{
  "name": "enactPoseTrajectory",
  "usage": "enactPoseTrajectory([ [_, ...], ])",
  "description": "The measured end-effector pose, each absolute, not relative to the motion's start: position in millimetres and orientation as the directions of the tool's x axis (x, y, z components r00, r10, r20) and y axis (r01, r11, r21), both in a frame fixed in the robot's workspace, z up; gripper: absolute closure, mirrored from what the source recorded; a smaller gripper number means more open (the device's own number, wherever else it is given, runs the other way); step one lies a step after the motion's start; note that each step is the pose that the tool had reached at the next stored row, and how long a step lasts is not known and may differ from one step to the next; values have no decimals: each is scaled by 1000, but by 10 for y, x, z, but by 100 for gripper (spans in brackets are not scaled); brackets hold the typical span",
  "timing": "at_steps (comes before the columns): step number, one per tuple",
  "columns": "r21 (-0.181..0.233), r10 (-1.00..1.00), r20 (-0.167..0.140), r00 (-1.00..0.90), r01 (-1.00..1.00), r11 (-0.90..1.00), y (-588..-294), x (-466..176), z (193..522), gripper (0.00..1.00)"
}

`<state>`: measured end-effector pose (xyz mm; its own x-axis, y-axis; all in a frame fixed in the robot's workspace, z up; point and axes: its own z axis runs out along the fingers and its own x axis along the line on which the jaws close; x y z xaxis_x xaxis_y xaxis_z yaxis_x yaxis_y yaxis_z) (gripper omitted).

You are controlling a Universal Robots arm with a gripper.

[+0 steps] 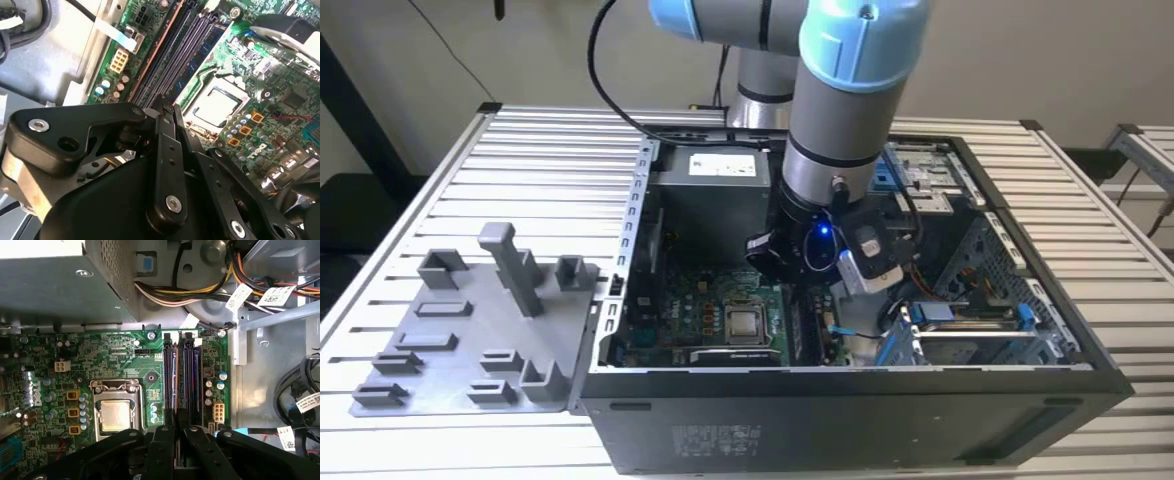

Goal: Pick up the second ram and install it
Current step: 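Insert the second ram into the second slot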

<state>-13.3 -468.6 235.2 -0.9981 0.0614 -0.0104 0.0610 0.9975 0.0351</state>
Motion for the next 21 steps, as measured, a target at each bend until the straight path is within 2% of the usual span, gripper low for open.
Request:
enactPoseTrajectory([
  [21, 35, 61, -10, -998, 60, 998, -4678, -119, 2256, 86],
])
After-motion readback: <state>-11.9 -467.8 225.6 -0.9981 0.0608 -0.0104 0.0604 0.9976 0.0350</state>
